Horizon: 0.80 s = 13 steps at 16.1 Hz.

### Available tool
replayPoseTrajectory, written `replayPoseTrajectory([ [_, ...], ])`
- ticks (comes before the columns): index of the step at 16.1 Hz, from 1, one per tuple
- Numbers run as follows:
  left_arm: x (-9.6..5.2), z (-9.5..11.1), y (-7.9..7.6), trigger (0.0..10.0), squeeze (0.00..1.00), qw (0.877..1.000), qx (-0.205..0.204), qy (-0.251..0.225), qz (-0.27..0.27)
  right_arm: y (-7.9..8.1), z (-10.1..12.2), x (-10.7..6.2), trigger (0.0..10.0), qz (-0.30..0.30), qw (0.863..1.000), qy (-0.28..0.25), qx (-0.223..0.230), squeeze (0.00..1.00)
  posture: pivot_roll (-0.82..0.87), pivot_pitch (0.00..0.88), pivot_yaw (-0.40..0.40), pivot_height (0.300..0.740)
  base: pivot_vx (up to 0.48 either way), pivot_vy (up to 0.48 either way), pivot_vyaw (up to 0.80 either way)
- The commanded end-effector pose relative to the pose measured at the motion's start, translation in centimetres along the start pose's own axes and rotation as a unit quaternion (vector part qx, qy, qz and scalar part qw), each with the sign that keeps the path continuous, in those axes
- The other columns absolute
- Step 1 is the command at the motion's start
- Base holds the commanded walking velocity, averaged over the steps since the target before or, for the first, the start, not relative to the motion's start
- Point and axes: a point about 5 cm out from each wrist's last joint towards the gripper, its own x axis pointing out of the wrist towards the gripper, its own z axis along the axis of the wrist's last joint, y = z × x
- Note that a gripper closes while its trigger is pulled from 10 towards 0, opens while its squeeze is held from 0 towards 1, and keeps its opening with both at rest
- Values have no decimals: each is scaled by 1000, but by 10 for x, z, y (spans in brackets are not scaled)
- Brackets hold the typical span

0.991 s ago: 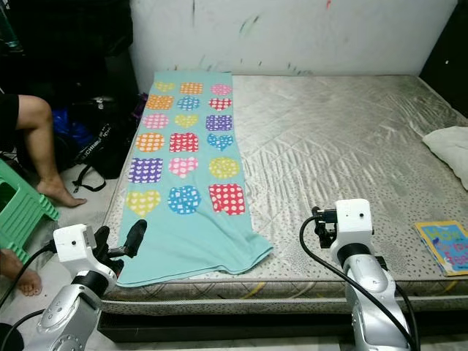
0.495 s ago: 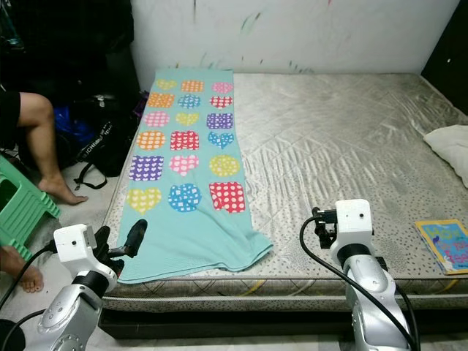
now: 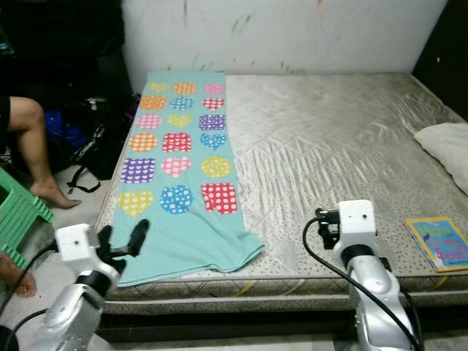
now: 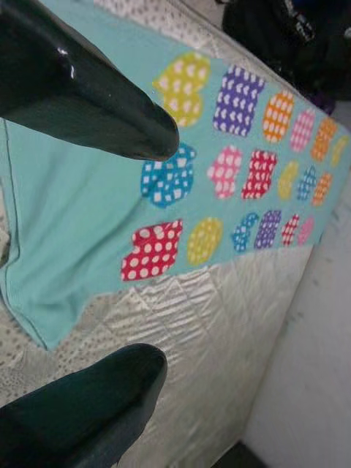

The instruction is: Clean up the room

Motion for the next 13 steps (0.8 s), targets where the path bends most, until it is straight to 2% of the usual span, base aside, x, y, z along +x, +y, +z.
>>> replayPoseTrajectory([
  [1, 0, 5, 4, 10000, 0, 1000, 8, -8, 5, 2, 1, 1, 10000, 6, 1000, 1, -1, 0, -91, 0, -1, 740, 0, -322, 0],
  [5, -1, 5, 5, 10000, 0, 1000, -3, -9, 13, 2, 2, 2, 10000, 7, 1000, 0, -1, 0, -91, 0, -2, 740, 0, 0, 0],
  [13, 0, 5, 5, 10000, 0, 1000, -10, -10, 11, 2, 2, 2, 10000, 7, 1000, 1, 0, 0, -92, 0, -2, 740, 0, 480, 0],
])
